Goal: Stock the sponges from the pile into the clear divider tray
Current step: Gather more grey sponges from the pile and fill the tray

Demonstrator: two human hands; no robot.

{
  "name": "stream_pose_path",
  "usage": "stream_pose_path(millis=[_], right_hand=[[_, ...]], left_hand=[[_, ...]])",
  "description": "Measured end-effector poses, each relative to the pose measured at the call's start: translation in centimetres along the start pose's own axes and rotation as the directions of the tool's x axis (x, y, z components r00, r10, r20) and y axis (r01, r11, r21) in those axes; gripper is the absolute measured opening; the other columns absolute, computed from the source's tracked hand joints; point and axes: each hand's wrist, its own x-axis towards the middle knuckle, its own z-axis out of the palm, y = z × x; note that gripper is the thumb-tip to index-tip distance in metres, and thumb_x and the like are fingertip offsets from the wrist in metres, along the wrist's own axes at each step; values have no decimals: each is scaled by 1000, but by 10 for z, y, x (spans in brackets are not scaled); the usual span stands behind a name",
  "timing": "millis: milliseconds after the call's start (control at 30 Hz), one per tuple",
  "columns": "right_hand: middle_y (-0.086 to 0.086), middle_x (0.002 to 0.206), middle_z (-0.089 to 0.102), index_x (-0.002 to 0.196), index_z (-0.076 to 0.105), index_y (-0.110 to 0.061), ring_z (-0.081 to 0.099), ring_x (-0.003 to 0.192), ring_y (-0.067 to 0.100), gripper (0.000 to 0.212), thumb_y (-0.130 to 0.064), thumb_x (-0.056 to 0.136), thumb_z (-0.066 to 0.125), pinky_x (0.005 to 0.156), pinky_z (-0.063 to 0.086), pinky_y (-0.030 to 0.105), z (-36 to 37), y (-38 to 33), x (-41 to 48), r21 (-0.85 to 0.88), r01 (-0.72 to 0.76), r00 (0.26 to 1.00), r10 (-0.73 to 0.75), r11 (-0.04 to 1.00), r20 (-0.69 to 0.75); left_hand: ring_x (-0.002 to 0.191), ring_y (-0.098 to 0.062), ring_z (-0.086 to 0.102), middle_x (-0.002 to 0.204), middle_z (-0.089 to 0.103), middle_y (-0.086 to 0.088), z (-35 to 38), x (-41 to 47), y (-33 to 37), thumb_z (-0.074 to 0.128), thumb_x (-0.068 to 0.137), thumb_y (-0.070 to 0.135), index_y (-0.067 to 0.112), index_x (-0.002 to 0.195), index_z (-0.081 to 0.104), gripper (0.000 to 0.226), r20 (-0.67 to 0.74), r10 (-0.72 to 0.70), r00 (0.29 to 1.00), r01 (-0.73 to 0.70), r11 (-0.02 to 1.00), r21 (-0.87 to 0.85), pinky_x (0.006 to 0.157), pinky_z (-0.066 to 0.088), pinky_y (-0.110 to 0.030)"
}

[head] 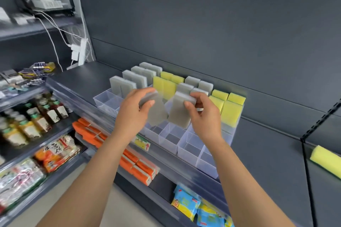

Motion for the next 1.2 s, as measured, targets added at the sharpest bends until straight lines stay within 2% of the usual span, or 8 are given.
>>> stream_pose_path(millis=[133,300,400,500,667,867,1067,1200], right_hand=[[-11,93,60,111,60,-23,56,79,5,23,-30,89,61,76,51,29,42,-7,30,26,31,999,-32,999,33],[-12,86,61,103,60,-26,57,79,8,16,-30,88,63,73,51,30,91,-17,61,77,32,995,-39,997,92],[-17,84,60,102,61,-24,57,78,7,16,-29,87,64,72,52,29,120,-22,73,98,40,990,-52,994,128],[-12,87,62,105,61,-23,58,81,9,20,-30,87,65,72,53,31,145,-25,79,126,38,987,-57,991,150],[-15,85,60,104,60,-24,57,81,6,19,-29,87,65,71,53,30,178,-32,87,123,25,987,-44,992,155],[-11,88,63,103,60,-22,58,80,7,19,-29,87,65,72,53,31,218,-41,91,64,-11,990,2,998,142],[-11,94,62,110,60,-23,57,79,2,22,-30,89,62,72,53,30,254,-51,84,-43,-85,993,88,995,83],[-7,95,62,112,59,-22,56,77,4,22,-29,91,58,70,51,28,264,-57,77,-118,-132,991,133,984,-4]], left_hand=[[106,-8,49,119,54,9,-22,31,-29,57,91,16,24,123,56,33,-21,-22,1000,23,999,38,81,40,-17],[109,-17,53,118,57,7,-46,65,-63,59,89,15,22,119,58,31,-47,-85,995,87,995,44,92,46,-38],[104,-13,53,114,58,9,-60,80,-84,59,89,13,21,117,59,30,-56,-82,995,86,994,66,92,46,-37],[104,-13,53,111,57,12,-73,92,-101,58,89,11,21,116,59,29,-61,-94,994,98,993,71,92,45,-36],[107,-14,51,114,57,9,-90,112,-129,57,89,10,19,118,59,30,-49,-105,993,109,992,69,94,44,-37],[102,-7,47,114,55,12,-105,136,-169,55,91,11,21,121,58,32,54,-113,992,109,991,72,87,37,-24],[107,-10,50,115,58,12,-120,158,-206,56,90,9,22,118,60,31,232,-47,972,45,999,17,92,40,-29],[108,-8,50,117,58,12,-123,168,-222,55,90,10,23,118,59,31,307,6,952,4,999,-32,90,38,-25]])
